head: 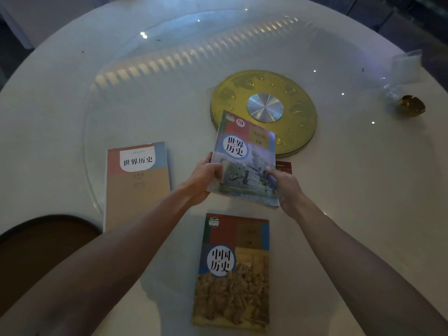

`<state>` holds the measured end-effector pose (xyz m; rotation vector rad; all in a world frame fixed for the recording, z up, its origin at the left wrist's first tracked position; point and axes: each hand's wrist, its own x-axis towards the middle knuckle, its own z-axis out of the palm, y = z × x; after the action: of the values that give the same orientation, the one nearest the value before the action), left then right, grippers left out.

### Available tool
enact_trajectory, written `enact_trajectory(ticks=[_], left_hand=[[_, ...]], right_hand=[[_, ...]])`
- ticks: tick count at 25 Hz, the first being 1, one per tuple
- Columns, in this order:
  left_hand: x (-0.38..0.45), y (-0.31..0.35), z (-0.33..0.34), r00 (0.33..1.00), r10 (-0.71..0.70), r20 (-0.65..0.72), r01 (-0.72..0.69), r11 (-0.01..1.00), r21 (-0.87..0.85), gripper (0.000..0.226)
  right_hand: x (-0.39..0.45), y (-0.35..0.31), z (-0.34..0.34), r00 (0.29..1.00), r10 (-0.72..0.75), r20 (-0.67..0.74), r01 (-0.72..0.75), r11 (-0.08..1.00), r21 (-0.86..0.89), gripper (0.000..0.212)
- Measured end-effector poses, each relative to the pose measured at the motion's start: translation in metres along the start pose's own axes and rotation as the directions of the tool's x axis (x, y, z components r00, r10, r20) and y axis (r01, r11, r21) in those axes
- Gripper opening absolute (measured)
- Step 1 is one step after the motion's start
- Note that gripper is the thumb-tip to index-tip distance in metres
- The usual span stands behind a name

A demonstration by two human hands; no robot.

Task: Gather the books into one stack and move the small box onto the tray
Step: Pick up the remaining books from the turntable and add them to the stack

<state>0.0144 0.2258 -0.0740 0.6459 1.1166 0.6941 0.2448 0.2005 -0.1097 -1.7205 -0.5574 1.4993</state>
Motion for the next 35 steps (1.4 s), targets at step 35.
enact_trajectory(ticks=[35], left_hand=[[-0.162,-0.210,-0.044,0.942,0.251,-0.221,0.060,0.525,0.849,0.033]], right_hand=[[-0.173,0.211,-0.022,0.958,-0.247,-0.147,0.032,0.598,-0.801,0.019]])
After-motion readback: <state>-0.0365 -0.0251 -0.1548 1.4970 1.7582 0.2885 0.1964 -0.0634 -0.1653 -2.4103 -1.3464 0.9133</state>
